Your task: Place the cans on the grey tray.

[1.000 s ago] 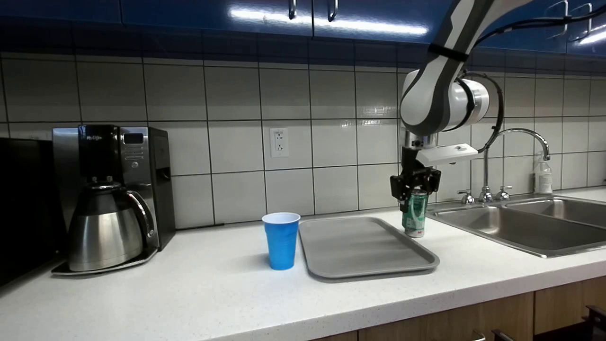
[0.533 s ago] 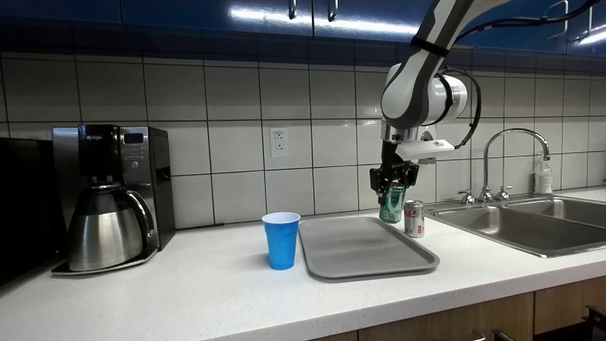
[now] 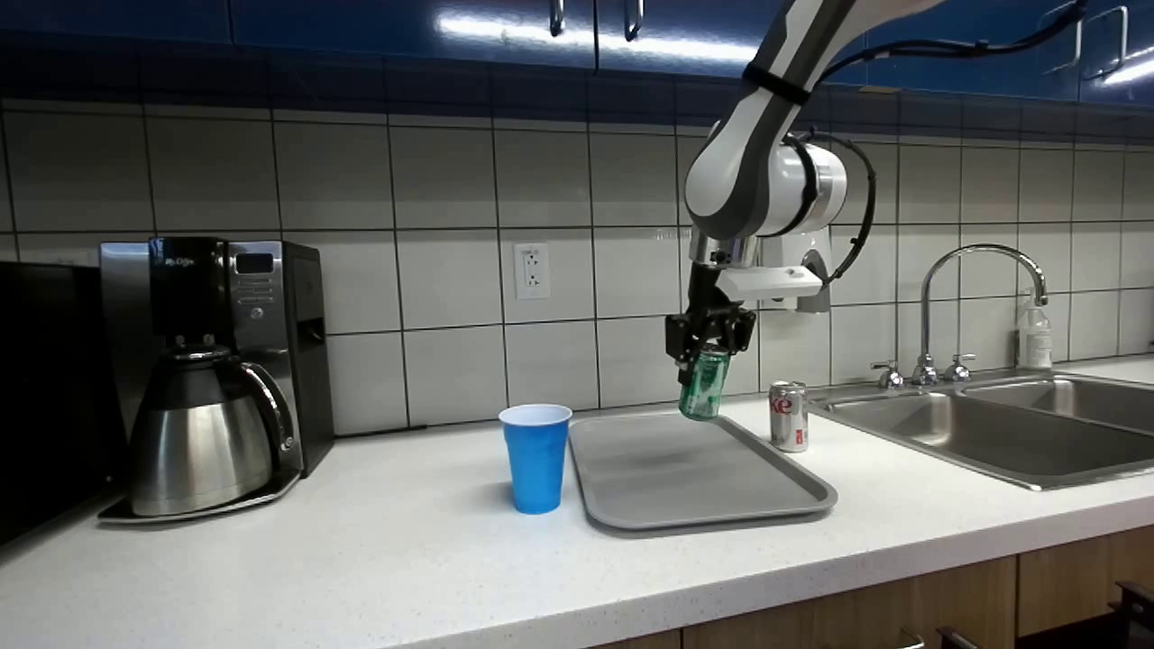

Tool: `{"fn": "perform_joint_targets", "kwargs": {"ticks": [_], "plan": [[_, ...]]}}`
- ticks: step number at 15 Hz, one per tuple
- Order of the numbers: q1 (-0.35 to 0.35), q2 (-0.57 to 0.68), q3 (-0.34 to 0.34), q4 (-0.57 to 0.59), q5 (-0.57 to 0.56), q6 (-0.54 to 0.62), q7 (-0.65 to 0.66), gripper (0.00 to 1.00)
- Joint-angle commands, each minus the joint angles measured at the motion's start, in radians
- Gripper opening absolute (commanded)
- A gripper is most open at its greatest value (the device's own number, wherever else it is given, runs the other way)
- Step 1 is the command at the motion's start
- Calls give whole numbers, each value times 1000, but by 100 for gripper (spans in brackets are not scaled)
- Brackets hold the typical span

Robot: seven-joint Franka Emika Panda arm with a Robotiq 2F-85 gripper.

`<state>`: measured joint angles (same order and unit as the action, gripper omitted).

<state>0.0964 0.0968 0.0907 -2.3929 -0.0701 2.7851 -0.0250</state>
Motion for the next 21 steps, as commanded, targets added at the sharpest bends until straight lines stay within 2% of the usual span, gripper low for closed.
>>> {"fn": "perform_joint_targets", "kwargs": {"ticks": [1,9,21], "plan": [[6,39,29,59,43,-7,-64,39],[27,98,69,112,21,-29,-103,39],[50,121,78,97,-13,-16,-142,39]]}}
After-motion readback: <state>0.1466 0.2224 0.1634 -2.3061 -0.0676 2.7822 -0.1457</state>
